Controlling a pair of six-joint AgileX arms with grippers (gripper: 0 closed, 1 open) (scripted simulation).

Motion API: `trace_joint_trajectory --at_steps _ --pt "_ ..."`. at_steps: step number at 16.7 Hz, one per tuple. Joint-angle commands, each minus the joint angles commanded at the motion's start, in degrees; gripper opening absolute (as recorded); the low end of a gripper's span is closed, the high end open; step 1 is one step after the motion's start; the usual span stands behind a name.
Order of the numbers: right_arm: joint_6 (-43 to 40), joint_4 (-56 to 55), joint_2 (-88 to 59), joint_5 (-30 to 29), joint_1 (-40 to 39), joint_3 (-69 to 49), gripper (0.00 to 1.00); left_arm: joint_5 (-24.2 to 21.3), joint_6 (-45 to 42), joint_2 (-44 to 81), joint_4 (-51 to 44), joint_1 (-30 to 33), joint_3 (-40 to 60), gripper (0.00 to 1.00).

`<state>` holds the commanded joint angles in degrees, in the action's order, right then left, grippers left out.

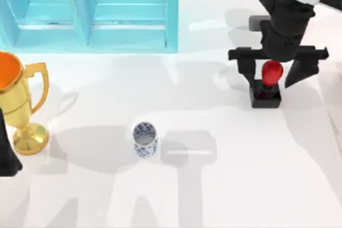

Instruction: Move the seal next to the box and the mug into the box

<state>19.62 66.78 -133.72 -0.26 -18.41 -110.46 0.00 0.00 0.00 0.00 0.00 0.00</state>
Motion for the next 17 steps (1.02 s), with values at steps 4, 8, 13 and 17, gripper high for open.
trace_joint_trajectory --at_steps 4,8,13,17 --pt "0.0 0.0 0.0 0.0 0.0 0.0 0.25 0.0 0.0 0.0 0.0 0.0 0.0 1.0" --pt "0.0 0.0 0.0 0.0 0.0 0.0 0.0 0.0 0.0 0.0 0.0 0.0 0.0 1.0" --pt "0.0 0.0 0.0 0.0 0.0 0.0 0.0 0.0 0.0 0.0 0.0 0.0 0.0 1.0" --pt "-0.09 0.19 0.09 0.0 0.33 -0.18 0.0 0.0 0.0 0.0 0.0 0.0 0.0 1.0"
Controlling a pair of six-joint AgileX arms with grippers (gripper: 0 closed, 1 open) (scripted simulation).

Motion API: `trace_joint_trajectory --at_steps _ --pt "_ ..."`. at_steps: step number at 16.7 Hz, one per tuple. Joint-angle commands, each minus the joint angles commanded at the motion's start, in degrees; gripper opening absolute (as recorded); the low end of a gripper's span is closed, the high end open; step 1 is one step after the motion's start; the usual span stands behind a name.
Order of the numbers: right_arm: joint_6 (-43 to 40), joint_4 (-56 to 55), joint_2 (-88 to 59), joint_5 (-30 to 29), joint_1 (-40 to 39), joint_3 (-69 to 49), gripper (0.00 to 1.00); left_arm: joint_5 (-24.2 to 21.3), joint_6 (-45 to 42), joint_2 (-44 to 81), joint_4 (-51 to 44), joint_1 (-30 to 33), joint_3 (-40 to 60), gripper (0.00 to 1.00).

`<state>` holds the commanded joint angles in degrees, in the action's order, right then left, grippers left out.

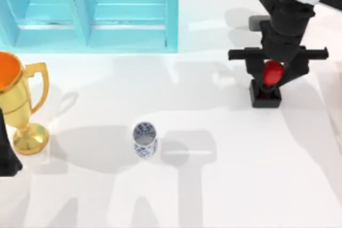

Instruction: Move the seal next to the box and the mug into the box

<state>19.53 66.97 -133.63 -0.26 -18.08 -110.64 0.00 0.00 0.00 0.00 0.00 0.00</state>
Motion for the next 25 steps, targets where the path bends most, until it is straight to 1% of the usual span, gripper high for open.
trace_joint_trajectory --at_steps 3,8,10,15,19,25 --pt "-3.04 4.13 1.4 0.03 3.14 -3.17 0.0 0.0 0.0 0.0 0.0 0.0 0.0 1.0" --pt "-11.19 16.48 5.79 0.06 11.11 -10.17 0.0 0.0 0.0 0.0 0.0 0.0 0.0 1.0" --pt "-12.57 17.96 6.65 0.06 12.47 -11.22 0.0 0.0 0.0 0.0 0.0 0.0 0.0 1.0" --pt "-12.3 17.61 7.24 -0.01 12.04 -10.23 0.0 0.0 0.0 0.0 0.0 0.0 0.0 1.0" --pt "-10.96 15.81 15.08 -0.01 10.59 -1.55 0.0 0.0 0.0 0.0 0.0 0.0 0.0 1.0" --pt "-7.87 12.38 31.99 -0.05 7.35 20.38 0.0 0.0 0.0 0.0 0.0 0.0 0.0 1.0"
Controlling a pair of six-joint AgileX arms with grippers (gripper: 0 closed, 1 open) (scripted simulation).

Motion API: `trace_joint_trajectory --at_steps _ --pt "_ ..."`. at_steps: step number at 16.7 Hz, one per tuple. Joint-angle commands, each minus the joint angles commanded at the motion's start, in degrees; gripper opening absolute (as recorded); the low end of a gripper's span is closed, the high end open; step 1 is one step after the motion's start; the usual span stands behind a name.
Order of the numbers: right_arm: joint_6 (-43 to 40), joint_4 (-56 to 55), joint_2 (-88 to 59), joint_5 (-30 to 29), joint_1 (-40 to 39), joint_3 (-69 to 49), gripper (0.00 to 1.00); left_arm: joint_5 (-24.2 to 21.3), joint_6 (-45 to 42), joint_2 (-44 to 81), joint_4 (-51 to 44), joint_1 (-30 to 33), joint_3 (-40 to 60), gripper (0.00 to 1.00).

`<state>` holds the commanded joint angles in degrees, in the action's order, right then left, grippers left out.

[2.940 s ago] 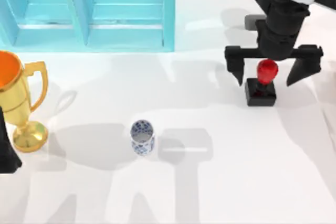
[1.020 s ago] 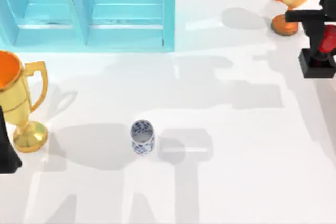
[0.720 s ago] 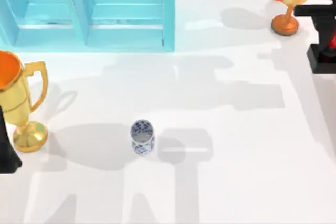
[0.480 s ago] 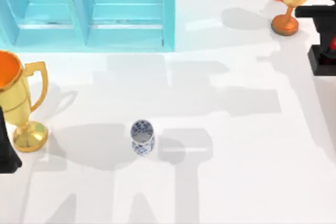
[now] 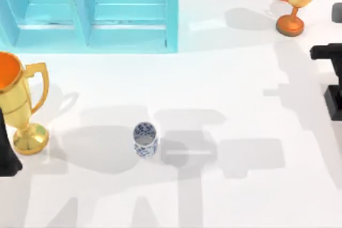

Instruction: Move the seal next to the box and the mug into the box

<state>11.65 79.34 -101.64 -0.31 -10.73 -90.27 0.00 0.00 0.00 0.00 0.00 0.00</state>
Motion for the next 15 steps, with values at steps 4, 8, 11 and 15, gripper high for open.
trace_joint_trajectory --at_steps 4,8,11,15 --pt "1.05 -1.04 5.27 -0.01 -1.17 5.7 0.0 0.0 0.0 0.0 0.0 0.0 0.0 1.0" --pt "1.09 -0.9 5.02 0.05 -0.87 5.6 0.0 0.0 0.0 0.0 0.0 0.0 0.0 1.0" --pt "1.05 -3.17 4.99 0.04 -0.99 7.73 0.0 0.0 0.0 0.0 0.0 0.0 0.0 1.0" --pt "1.21 -11.18 4.52 0.02 -1.17 14.85 0.0 0.0 0.0 0.0 0.0 0.0 0.0 1.0"
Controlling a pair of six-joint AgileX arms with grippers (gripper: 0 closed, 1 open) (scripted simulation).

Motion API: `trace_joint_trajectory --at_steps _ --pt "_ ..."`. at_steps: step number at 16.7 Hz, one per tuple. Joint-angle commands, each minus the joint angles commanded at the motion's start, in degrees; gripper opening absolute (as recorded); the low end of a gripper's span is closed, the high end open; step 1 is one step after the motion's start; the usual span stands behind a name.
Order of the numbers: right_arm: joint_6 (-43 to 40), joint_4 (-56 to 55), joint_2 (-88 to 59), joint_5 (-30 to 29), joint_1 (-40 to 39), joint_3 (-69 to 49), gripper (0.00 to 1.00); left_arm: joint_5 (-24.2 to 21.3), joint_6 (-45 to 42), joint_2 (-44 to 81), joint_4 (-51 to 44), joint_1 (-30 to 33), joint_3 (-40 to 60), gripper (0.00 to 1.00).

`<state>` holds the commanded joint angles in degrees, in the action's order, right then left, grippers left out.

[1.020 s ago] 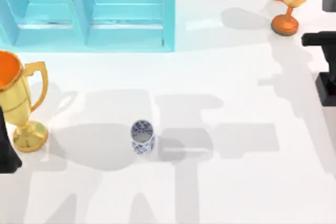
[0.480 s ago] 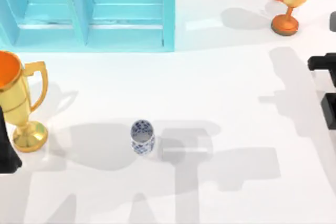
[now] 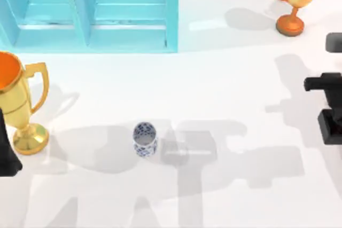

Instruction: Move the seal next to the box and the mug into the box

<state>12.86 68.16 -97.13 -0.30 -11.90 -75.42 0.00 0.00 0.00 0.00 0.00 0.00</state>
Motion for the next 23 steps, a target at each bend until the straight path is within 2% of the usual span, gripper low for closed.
trace_joint_trajectory --at_steps 3,7,20,23 --pt "0.05 -4.28 -0.45 -0.02 -0.18 4.04 0.0 0.0 0.0 0.0 0.0 0.0 0.0 1.0" --pt "0.05 -4.51 -0.5 -0.03 -0.19 4.25 0.0 0.0 0.0 0.0 0.0 0.0 0.0 1.0" --pt "0.05 -4.51 -0.5 -0.03 -0.19 4.25 0.98 0.0 0.0 0.0 0.0 0.0 0.0 1.0" --pt "0.05 -4.51 -0.5 -0.03 -0.19 4.25 1.0 0.0 0.0 0.0 0.0 0.0 0.0 1.0"
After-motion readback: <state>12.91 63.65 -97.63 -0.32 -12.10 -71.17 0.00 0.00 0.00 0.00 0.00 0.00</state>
